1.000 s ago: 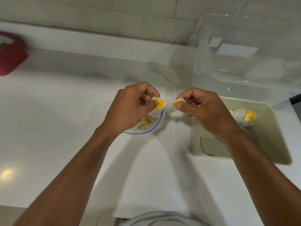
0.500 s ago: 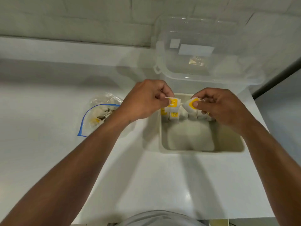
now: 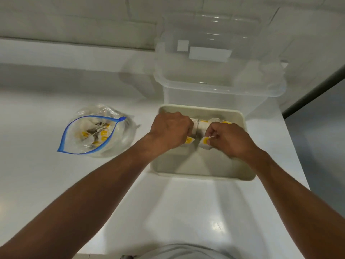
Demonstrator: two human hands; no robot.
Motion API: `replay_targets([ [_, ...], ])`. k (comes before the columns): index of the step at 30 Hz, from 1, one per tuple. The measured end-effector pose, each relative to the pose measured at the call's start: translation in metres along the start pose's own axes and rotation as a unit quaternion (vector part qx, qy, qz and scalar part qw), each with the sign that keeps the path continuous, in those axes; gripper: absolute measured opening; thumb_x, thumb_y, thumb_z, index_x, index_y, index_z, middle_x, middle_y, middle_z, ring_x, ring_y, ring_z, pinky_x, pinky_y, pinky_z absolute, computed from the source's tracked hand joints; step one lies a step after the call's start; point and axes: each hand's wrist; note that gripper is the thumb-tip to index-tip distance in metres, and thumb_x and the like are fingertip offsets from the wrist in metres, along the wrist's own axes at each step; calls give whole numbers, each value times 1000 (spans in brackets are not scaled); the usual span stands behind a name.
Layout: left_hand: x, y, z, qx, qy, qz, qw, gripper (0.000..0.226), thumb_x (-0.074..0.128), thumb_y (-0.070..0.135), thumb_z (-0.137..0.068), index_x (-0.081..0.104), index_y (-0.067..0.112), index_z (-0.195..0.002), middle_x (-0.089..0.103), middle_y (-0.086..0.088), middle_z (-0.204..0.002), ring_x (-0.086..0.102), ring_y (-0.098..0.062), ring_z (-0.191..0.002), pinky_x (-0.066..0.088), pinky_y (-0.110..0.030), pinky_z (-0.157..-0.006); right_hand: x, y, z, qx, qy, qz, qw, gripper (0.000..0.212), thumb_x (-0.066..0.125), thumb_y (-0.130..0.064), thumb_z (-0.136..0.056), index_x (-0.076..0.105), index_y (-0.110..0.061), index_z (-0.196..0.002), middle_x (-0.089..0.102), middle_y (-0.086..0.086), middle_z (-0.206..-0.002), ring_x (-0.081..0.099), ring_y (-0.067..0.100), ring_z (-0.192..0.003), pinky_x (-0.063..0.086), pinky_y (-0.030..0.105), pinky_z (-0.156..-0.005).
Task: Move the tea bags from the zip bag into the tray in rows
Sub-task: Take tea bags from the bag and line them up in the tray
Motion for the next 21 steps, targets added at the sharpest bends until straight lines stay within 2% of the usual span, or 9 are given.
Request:
replay_targets([
  [3, 6, 4, -2, -5, -7, 8, 1000, 16, 59, 32, -87, 69, 36, -98, 69, 5, -101, 64, -19, -96, 34, -26, -65, -1, 0, -1, -17, 24, 2, 1000, 8, 69, -38, -84, 61, -38, -83, 64, -13, -86, 57, 13, -85, 48, 32, -71],
  [9, 0, 1, -17, -1, -99, 60, 993, 14, 63, 28, -79, 68, 40, -85, 68, 16, -90, 58, -9, -91, 38, -25, -67, -6, -1, -14, -9, -73, 5, 997, 15, 77, -41, -78, 62, -39, -76, 64, -14, -85, 59, 12, -83, 50, 33, -74],
  [12, 1, -2, -31, -20, -71, 38, 997, 11, 61, 29, -75, 63, 40, -78, 64, 14, -84, 61, -12, -86, 43, -26, -68, -4, 1, -26, -12, -43, 47, 998, 14, 76, -42, -78, 64, -38, -84, 66, -13, -92, 61, 14, -86, 49, 31, -70],
  [14, 7, -1, -39, -30, -39, 18, 999, 15, 59, 30, -80, 67, 37, -90, 67, 7, -94, 65, -21, -92, 46, -29, -69, -1, 2, -33, -11, -12, 59, 998, 14, 74, -41, -79, 65, -35, -88, 67, -11, -93, 62, 16, -85, 46, 28, -66],
  [16, 11, 1, -44, -29, -24, -16, 999, 19, 57, 31, -86, 69, 31, -101, 67, 0, -100, 65, -26, -93, 41, -30, -67, 1, 3, -40, -12, 4, 70, 997, 12, 74, -37, -80, 65, -34, -88, 68, -9, -93, 62, 18, -86, 43, 27, -65],
  [21, 19, -2, -47, -42, -7, -61, 997, 20, 59, 28, -88, 70, 29, -104, 67, -1, -99, 66, -27, -90, 43, -31, -67, 7, 6, -44, -20, 41, 74, 996, 11, 71, -36, -82, 60, -36, -84, 68, -10, -88, 62, 17, -84, 38, 26, -63],
])
Point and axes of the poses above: each hand's wrist, its own z-axis away from the middle knuckle, its own x-axis out of the palm, y = z × x
